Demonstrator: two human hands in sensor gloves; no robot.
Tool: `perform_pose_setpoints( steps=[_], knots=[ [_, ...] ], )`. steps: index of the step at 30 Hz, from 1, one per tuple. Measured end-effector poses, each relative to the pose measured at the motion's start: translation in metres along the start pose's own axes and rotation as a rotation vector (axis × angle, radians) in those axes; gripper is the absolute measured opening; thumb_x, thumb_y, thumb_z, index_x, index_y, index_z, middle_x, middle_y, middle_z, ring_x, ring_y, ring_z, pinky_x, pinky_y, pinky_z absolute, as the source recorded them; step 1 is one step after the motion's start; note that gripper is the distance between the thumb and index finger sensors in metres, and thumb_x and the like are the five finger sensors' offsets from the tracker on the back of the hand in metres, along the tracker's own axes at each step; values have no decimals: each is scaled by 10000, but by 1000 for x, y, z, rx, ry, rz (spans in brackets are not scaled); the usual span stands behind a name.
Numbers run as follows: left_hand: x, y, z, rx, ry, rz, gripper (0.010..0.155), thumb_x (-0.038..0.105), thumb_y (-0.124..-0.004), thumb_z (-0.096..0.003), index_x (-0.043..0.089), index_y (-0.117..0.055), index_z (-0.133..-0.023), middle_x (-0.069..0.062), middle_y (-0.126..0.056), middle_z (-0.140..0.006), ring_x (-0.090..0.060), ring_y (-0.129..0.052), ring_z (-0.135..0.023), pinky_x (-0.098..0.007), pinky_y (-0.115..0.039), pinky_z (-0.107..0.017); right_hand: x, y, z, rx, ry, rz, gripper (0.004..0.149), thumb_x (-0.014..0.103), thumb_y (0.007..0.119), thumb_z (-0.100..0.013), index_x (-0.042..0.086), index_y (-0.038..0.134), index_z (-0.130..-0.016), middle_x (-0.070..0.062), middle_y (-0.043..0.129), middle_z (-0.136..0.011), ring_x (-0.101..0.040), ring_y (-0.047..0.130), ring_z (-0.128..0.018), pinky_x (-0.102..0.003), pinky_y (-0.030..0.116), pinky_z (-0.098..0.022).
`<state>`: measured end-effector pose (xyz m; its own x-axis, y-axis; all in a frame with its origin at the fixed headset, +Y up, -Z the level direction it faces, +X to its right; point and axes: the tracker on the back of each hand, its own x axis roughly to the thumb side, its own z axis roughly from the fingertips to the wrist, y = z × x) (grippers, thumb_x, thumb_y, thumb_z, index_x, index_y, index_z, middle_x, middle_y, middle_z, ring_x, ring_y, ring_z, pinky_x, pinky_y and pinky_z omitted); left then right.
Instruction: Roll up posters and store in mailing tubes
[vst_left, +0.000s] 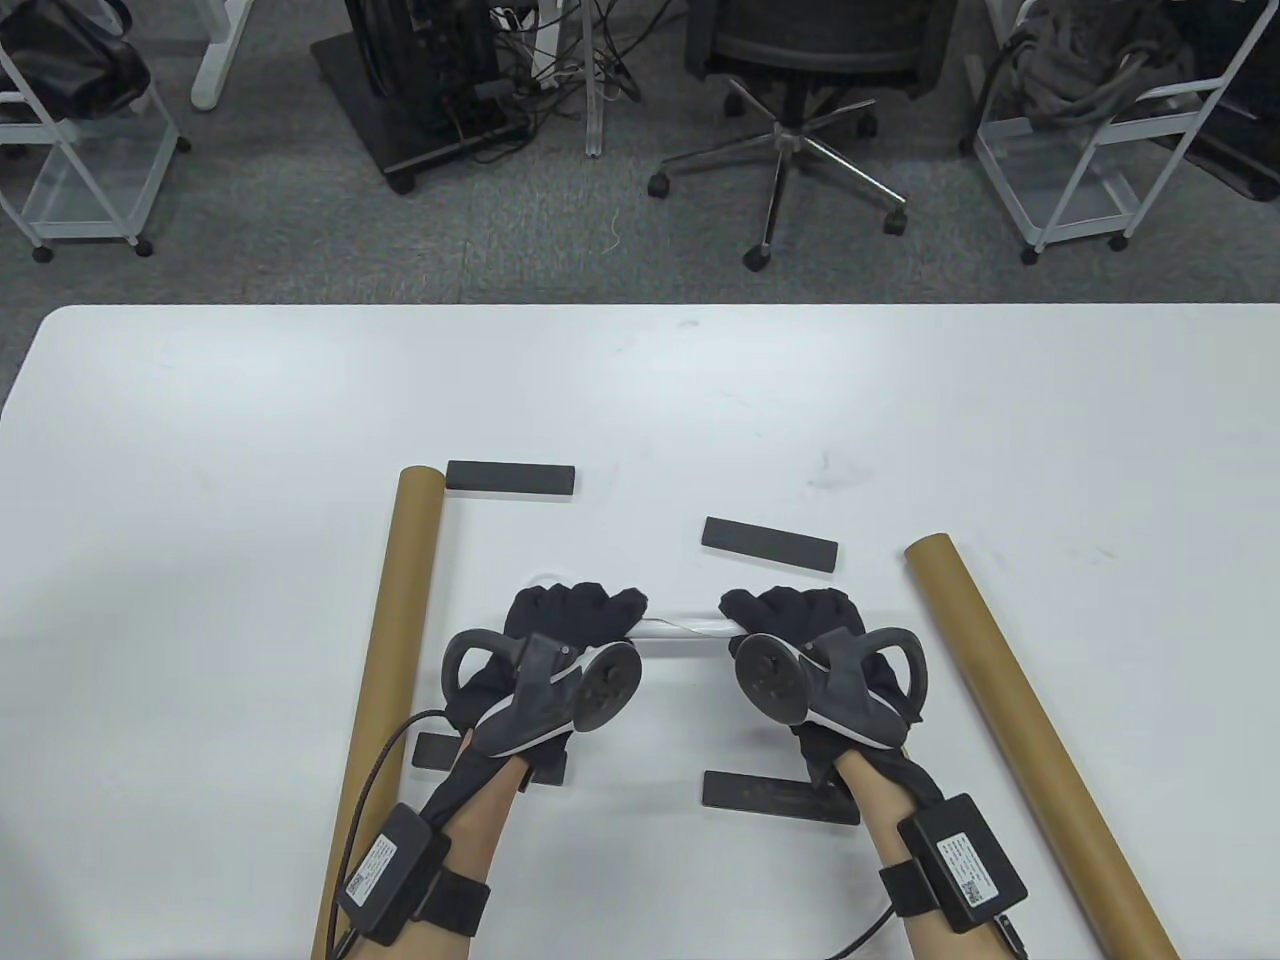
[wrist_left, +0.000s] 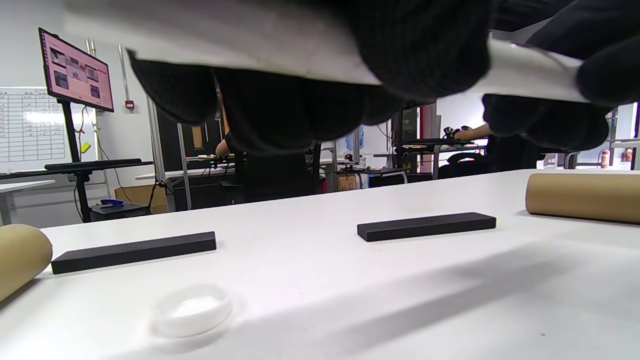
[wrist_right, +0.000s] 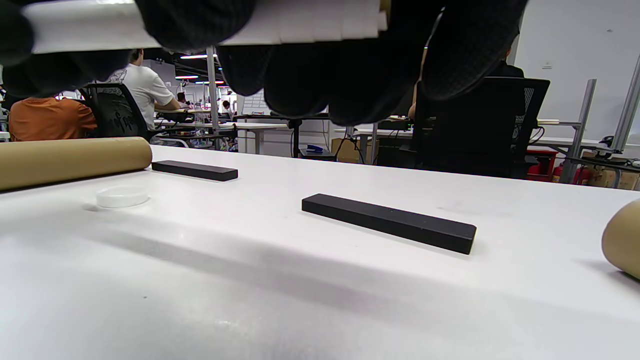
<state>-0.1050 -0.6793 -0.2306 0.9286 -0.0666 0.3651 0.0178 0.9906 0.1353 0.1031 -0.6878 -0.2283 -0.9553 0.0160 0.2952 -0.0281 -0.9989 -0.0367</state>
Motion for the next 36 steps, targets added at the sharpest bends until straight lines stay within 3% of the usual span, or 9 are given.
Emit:
perform_pose_setpoints(
  steps=[7,10,14,29,36],
  knots=[
    [-11,1,-1,-8,38,5,543,461,-729,-494,386,-751,-1032,86,-909,-931,-199,-981,-787,-493,-772,-754,-6,-21,-3,-5,2,-32,713,440,677,-479,138,484,-1095,-181,645,-1070,-484,735,-900,-711,584,-690],
    [-17,-2,-2,-25,61,9,543,461,-729,-496,386,-749,-1034,86,-909,-931,-196,-982,-787,-492,-771,-756,-14,-30,-3,49,55,8,833,482,624,-472,38,379,-1133,-279,494,-1145,-561,633,-960,-745,527,-701],
    [-23,-6,-3,-42,83,24,543,461,-729,-497,384,-750,-1034,84,-908,-933,-200,-979,-791,-495,-769,-756,-29,-33,-5,79,133,73,863,481,634,-481,2,335,-1134,-321,415,-1168,-595,565,-1001,-756,499,-704],
    [-30,-5,-2,-37,105,46,544,462,-731,-497,384,-750,-1035,85,-909,-933,-199,-980,-792,-497,-766,-759,-107,4,-3,352,497,123,989,525,652,-466,-99,248,-1120,-409,347,-1167,-665,507,-1011,-786,475,-696],
    [-31,-4,-1,-39,110,50,544,464,-731,-497,384,-751,-1035,83,-909,-932,-199,-980,-792,-498,-765,-760,-138,23,8,394,592,132,1001,518,682,-456,-104,253,-1114,-401,369,-1163,-651,532,-1010,-796,508,-681]
  ],
)
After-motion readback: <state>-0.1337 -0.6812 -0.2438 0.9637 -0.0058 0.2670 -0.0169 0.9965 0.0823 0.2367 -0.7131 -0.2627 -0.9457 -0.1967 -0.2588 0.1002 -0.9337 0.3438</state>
